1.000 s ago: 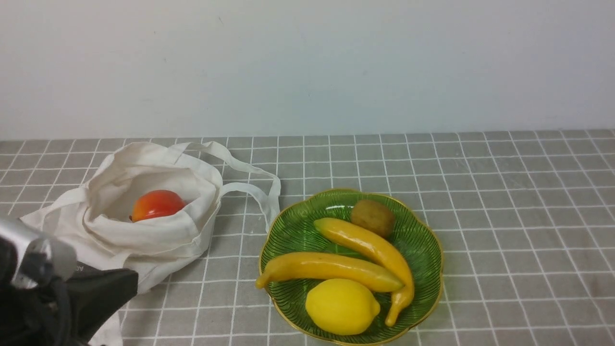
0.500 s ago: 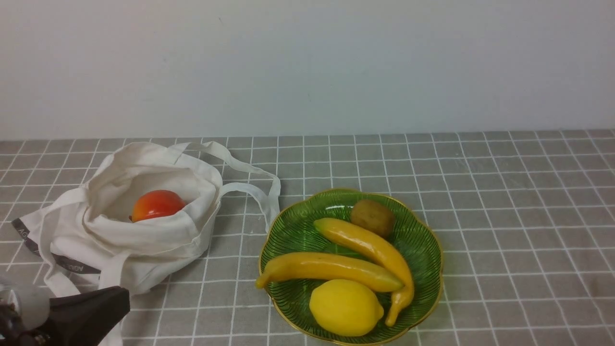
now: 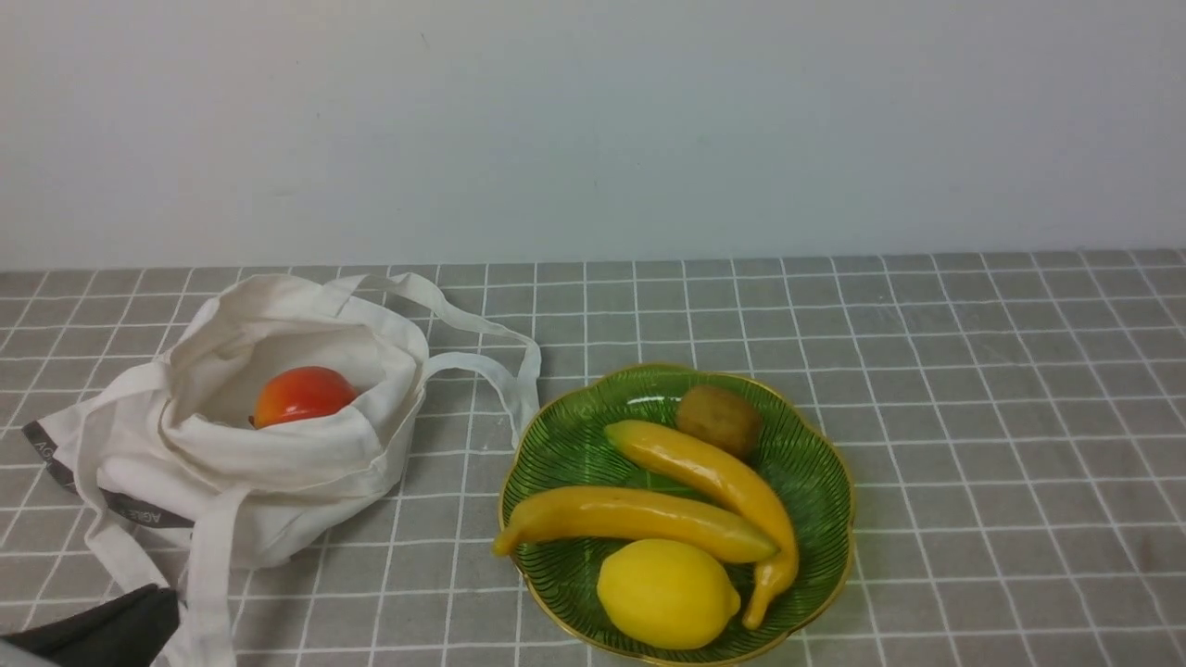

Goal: Take the fruit out of the bag on the grey coffee tablecloth and place them on the plate.

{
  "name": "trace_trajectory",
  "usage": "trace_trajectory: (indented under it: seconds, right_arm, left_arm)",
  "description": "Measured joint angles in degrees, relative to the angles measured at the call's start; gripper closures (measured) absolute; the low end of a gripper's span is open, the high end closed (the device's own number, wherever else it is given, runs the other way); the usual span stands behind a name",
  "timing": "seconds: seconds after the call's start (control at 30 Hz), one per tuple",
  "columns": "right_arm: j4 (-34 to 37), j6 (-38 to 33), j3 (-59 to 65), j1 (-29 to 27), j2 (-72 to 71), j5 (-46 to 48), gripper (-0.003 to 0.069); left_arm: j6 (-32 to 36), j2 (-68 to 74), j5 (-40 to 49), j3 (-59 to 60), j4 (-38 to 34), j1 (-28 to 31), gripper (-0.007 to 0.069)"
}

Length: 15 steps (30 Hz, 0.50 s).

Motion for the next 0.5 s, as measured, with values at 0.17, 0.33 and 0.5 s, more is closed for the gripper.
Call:
trace_trajectory:
  seconds: [0.17, 0.33, 0.5]
  right_arm:
    - [0.0, 0.0, 0.0, 0.0, 0.0, 0.0, 0.0675]
    - [0.0, 0.0, 0.0, 0.0, 0.0, 0.0, 0.0675]
    - [0.0, 0.0, 0.0, 0.0, 0.0, 0.0, 0.0675]
  left_arm:
    - [-19.6, -8.6, -4.9, 10.1, 20.0, 0.0, 0.0632]
    - [-33.3, -13.8, -2.9, 11.7, 31.0, 0.0, 0.0632]
    - [-35.3, -14.4, -0.4, 11.7, 33.2, 0.5, 0.0632]
